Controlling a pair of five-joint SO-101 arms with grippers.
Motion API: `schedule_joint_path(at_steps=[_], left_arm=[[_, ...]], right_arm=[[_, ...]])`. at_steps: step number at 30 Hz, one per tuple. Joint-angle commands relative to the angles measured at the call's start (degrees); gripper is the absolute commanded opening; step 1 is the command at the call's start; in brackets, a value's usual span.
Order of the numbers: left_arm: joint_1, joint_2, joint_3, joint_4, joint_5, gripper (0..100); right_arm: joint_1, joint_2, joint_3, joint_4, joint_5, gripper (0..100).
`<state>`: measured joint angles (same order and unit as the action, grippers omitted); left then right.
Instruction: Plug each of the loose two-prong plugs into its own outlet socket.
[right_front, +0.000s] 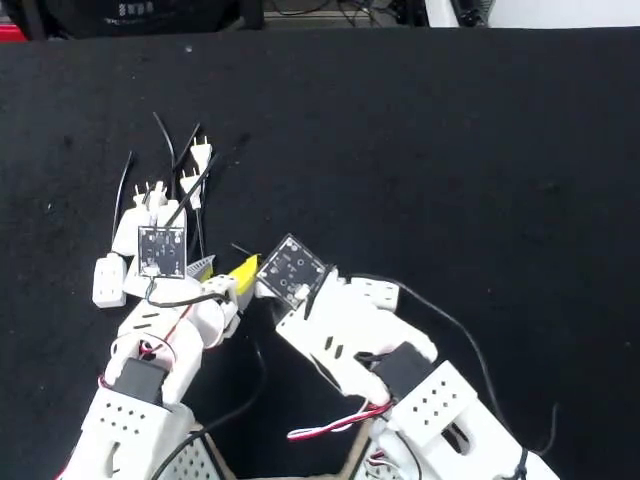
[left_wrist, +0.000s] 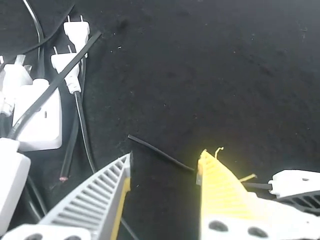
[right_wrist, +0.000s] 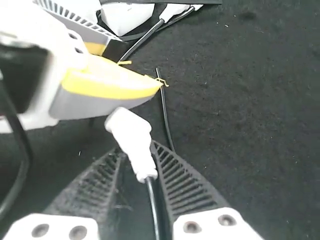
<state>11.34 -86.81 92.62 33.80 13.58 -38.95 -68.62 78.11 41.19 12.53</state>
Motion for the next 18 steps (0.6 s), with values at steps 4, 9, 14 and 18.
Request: schedule_joint_path(at_steps=[4, 9, 14, 18], left_arm=[[-0.4, -0.4, -0.2, -0.2, -0.3, 22], [-0.5, -0.4, -0.3, -0.2, -0.3, 22], [-0.6, -0.4, -0.3, -0.1, -0.3, 22], [-0.5, -0.4, 0.2, 0.2, -0.3, 22]], right_arm=[[-7.1, -1.1, -3.7, 3.1, 10.6, 1.1], [-1.8, -1.1, -1.0, 3.1, 11.6, 1.1], [3.7, -1.3, 3.5, 1.8, 11.2, 1.1], [3.8, -1.0, 8.4, -2.0, 11.1, 1.5]])
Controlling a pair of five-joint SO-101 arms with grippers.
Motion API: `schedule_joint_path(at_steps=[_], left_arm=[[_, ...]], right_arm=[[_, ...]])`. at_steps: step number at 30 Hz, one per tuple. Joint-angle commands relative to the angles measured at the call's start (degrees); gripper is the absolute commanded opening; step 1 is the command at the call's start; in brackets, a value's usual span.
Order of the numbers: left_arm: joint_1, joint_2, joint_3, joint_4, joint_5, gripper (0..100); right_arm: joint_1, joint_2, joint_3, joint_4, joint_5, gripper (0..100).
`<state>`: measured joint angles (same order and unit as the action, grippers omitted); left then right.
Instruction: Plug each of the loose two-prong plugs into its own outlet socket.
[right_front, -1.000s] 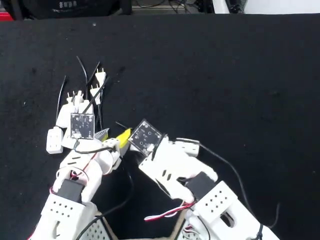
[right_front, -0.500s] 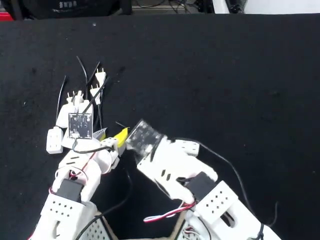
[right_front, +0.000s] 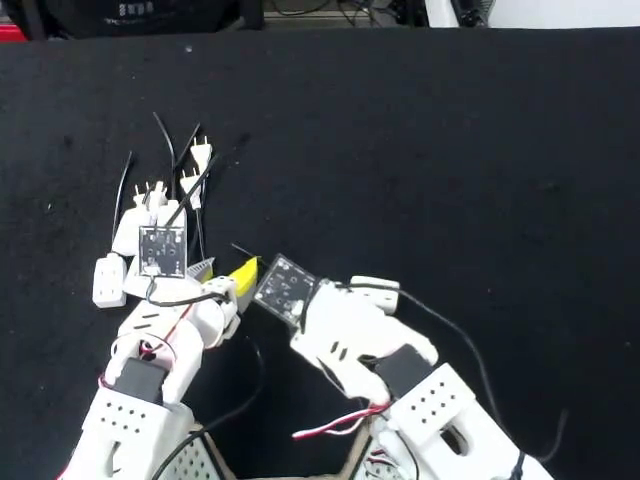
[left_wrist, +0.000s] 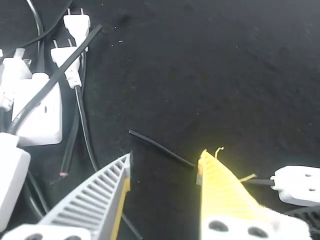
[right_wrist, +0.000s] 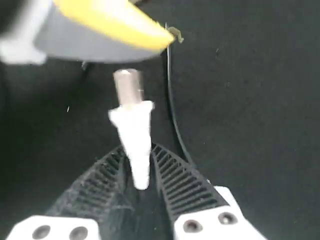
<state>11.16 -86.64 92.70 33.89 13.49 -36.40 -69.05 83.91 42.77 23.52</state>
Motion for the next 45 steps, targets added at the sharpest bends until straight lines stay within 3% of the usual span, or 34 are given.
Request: schedule_joint_path(at_steps=[1, 4, 16, 30, 34, 38, 41, 45], left_arm=[[-0.3, -0.5, 0.7, 0.1, -0.2, 22], [-0.4, -0.5, 1.2, 0.1, -0.2, 22], [-0.4, -0.5, 1.4, 0.1, -0.2, 22], [-0.4, -0.5, 1.5, 0.1, -0.2, 22], [-0.4, -0.5, 1.5, 0.1, -0.2, 22], [-0.4, -0.5, 1.5, 0.1, -0.2, 22], [-0.4, -0.5, 1.4, 0.1, -0.2, 22], [-0.4, -0.5, 1.4, 0.1, -0.2, 22]], right_arm=[[1.3, -0.6, 3.4, -3.6, 0.1, 2.8], [1.5, -0.6, 4.4, -3.9, 0.1, 8.4], [1.5, 0.8, 1.5, -5.5, -2.6, 9.2], [1.7, 39.6, -19.5, -8.0, -3.1, 12.8], [4.8, 48.2, -24.0, -7.7, -2.7, 12.8], [8.3, 52.6, -26.0, -7.6, -2.6, 12.3], [8.9, 52.7, -26.2, -7.6, -2.5, 1.1], [8.3, 52.7, -26.4, -7.5, -2.5, 1.1]])
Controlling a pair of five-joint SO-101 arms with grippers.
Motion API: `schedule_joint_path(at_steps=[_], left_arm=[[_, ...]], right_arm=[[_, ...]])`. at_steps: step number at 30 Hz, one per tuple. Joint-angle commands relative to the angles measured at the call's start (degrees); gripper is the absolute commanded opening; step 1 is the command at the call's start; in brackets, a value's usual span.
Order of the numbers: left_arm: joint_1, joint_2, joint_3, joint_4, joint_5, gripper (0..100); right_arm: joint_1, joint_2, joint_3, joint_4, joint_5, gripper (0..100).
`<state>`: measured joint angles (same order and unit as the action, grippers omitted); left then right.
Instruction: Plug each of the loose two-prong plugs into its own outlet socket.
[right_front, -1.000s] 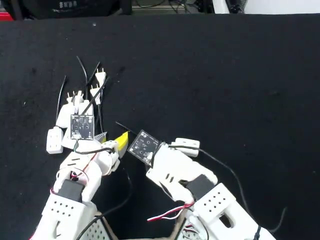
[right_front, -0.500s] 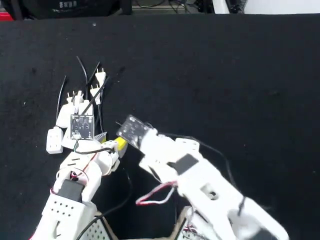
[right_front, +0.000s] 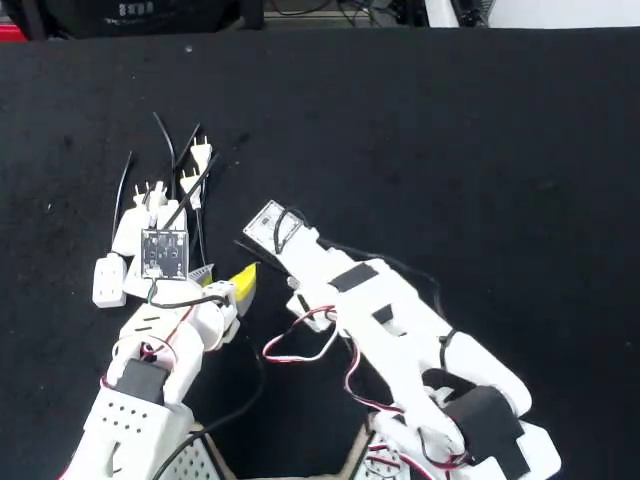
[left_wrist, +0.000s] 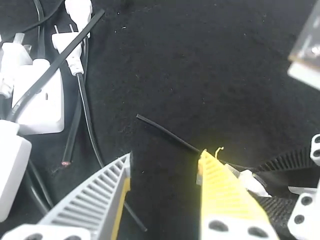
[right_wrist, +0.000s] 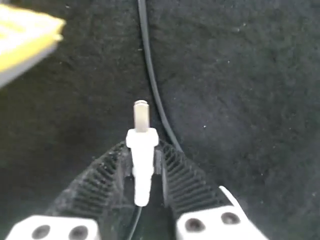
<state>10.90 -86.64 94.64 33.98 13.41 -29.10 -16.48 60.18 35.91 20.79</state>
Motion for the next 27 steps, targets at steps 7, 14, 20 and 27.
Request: schedule_joint_path(at_steps=[7, 14, 20, 27], left_arm=[[-0.1, -0.5, -0.7, 0.0, -0.1, 22], [-0.1, -0.5, -0.7, 0.0, -0.1, 22], [0.0, -0.5, -0.9, 0.0, -0.1, 22], [0.4, -0.5, -1.0, 0.0, -0.1, 22]], right_arm=[[-6.4, -1.6, -2.5, 3.7, -0.2, 1.0], [-7.0, -11.3, -6.0, 13.6, -0.2, 1.0], [-9.1, -20.5, 1.5, 6.3, -1.7, 1.0], [-11.6, -18.4, 4.0, 1.6, -2.0, 1.0]])
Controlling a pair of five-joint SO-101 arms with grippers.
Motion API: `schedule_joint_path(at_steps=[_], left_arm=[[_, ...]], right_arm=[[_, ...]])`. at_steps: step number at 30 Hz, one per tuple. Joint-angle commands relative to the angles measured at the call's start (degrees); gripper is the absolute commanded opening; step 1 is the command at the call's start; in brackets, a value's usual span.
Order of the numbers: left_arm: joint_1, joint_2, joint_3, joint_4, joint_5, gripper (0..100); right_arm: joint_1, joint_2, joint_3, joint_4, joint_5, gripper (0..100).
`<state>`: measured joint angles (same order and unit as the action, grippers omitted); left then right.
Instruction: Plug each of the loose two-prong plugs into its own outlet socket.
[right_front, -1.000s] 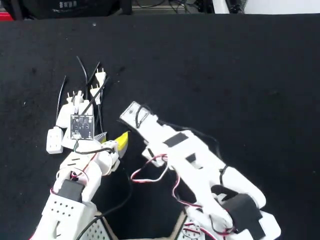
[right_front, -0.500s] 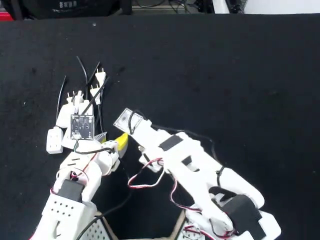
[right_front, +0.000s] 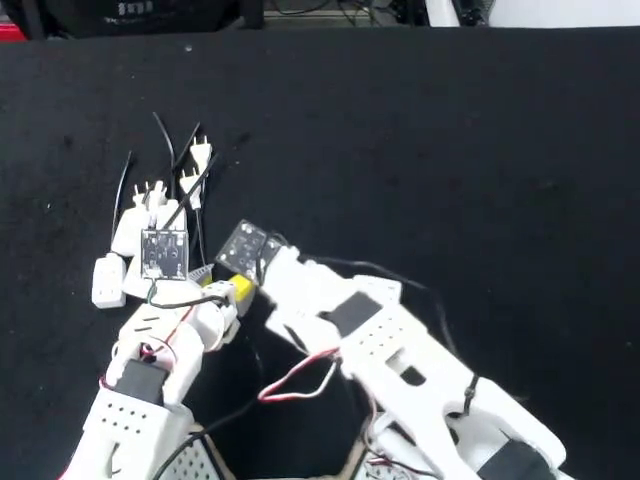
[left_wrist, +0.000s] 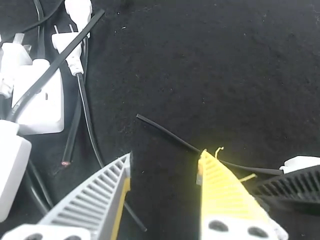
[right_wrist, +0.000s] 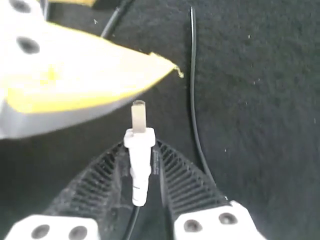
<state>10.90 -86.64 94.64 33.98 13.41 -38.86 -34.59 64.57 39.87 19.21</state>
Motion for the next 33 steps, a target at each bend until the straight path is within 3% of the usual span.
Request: schedule_joint_path(at_steps=[1, 11, 33], left_arm=[[0.4, -0.5, -1.0, 0.0, -0.1, 22], [0.2, -0.5, -1.3, 0.1, -0.1, 22], [0.4, -0.5, -0.8, 0.1, -0.1, 22]], right_arm=[[-2.1, -0.2, -0.6, -2.5, -0.4, 1.0], [-2.3, -4.2, -1.7, -1.6, -0.4, 1.0], [-2.3, -17.8, -7.9, 11.8, -0.4, 1.0]])
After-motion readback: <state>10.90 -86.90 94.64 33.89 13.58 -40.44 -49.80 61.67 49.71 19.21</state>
